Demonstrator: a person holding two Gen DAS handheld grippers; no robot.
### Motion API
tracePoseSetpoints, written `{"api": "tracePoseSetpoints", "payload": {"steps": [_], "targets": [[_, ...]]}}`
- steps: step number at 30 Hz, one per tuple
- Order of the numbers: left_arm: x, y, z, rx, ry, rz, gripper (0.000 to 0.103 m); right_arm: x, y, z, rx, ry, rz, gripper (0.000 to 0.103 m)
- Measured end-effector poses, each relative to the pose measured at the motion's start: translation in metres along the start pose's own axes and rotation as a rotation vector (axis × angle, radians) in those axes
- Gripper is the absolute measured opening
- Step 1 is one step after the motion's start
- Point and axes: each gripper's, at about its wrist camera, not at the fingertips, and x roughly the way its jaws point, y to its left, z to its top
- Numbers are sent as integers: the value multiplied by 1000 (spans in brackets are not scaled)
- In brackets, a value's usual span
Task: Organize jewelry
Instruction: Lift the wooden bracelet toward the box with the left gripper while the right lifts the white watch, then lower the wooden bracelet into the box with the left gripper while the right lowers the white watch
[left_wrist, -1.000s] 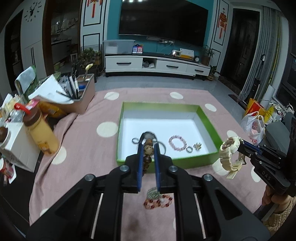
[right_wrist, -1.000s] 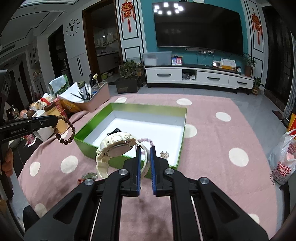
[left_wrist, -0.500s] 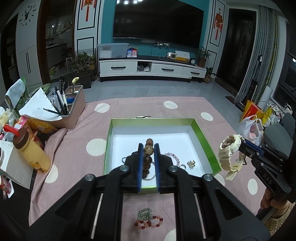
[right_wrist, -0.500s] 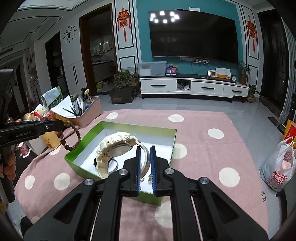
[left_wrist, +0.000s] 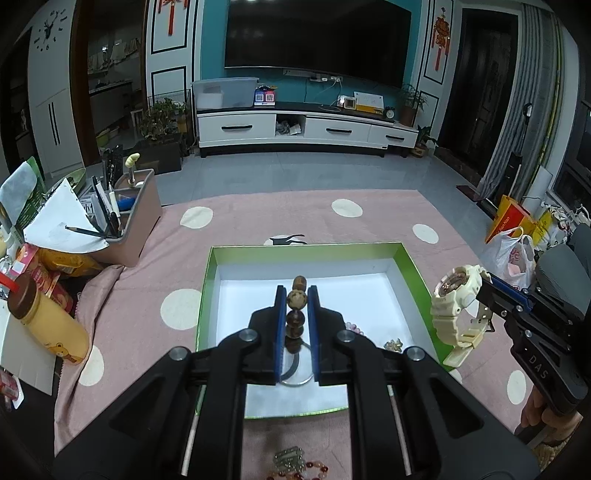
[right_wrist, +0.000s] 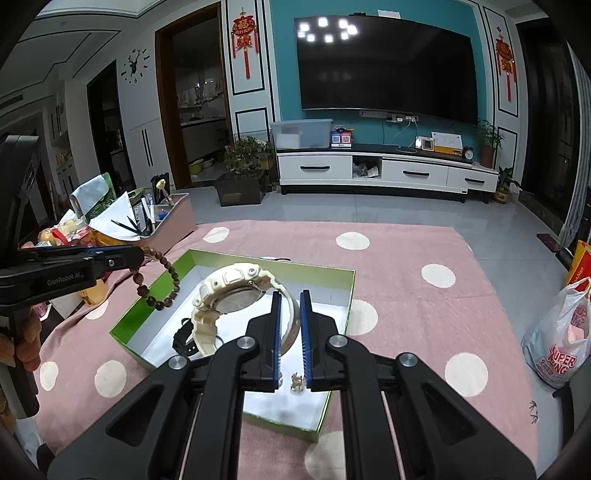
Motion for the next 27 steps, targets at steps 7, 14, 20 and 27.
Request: {"api": "tracePoseSetpoints", "payload": {"steps": [7, 14, 20, 27], "targets": [[21, 1, 4, -1, 21, 3, 11, 17, -2, 2, 1, 20, -8, 9], [41, -1, 3, 5, 47, 13, 11, 37, -6, 0, 14, 54, -8, 9], [52, -1, 1, 9, 66, 20, 11, 48, -6, -2, 10, 76, -15, 9], [67, -2, -1, 19, 92, 30, 11, 62, -5, -7, 8, 105, -20, 9]]}}
